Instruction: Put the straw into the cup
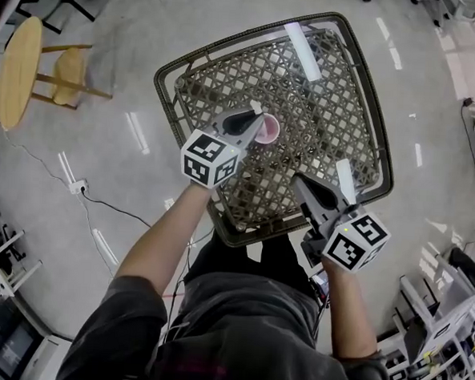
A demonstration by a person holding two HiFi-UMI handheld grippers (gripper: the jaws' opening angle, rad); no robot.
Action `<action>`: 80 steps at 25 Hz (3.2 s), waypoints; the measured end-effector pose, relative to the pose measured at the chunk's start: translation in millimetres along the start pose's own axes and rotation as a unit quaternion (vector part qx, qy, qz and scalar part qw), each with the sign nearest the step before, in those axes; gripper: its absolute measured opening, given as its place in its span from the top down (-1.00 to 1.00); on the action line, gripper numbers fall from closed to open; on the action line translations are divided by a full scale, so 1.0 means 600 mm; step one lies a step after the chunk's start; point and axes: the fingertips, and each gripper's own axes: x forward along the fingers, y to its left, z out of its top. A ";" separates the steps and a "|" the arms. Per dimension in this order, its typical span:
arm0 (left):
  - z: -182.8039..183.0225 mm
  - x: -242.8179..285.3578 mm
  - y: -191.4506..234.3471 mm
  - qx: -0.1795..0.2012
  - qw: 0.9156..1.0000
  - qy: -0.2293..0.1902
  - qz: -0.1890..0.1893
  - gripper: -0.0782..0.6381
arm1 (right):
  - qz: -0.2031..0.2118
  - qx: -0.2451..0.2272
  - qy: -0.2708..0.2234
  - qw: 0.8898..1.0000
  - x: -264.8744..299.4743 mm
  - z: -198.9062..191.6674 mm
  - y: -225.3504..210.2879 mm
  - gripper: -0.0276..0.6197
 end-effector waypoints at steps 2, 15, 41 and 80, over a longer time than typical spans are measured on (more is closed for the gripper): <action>-0.002 0.001 0.002 -0.001 1.000 0.000 -0.001 0.67 | 0.001 0.000 0.001 1.000 0.003 -0.001 0.001 0.87; -0.024 0.007 0.005 -0.001 1.000 0.009 0.002 0.67 | 0.001 0.001 0.003 1.000 0.010 -0.004 0.002 0.87; -0.022 -0.008 0.012 -0.008 1.000 0.015 0.012 0.51 | 0.007 -0.005 -0.003 1.000 0.015 0.004 0.012 0.87; 0.162 -0.271 -0.173 0.077 0.994 -0.074 0.011 0.76 | 0.060 -0.112 -0.063 0.990 -0.031 0.099 0.164 0.87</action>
